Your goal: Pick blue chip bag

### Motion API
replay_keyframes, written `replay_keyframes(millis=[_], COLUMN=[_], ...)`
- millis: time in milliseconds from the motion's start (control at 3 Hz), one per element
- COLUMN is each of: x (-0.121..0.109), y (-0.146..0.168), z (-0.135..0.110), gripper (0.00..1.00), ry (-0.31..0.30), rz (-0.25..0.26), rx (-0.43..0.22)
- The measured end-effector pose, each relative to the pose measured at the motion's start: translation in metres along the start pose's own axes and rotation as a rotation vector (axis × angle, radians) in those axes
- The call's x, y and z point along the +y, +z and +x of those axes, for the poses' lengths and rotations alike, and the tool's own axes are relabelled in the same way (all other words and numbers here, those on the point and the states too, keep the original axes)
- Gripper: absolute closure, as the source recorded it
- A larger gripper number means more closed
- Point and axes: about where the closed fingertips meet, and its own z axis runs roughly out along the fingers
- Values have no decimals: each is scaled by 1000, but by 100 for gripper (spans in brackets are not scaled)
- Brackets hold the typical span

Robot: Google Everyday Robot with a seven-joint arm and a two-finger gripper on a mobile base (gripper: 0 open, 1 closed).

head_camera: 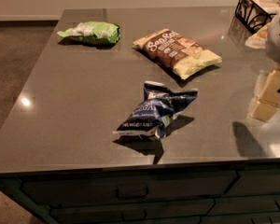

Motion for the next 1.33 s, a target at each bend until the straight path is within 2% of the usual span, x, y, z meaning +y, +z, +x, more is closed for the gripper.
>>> replay_keyframes(millis=[333,667,1000,1333], x=[0,1,19,46], y=[0,5,15,41], z=[0,-13,-34,-53], gripper=[0,0,0,0], ry=[0,-48,-141,-243], rz=[0,-12,-26,-67], rx=[0,-15,-39,-52])
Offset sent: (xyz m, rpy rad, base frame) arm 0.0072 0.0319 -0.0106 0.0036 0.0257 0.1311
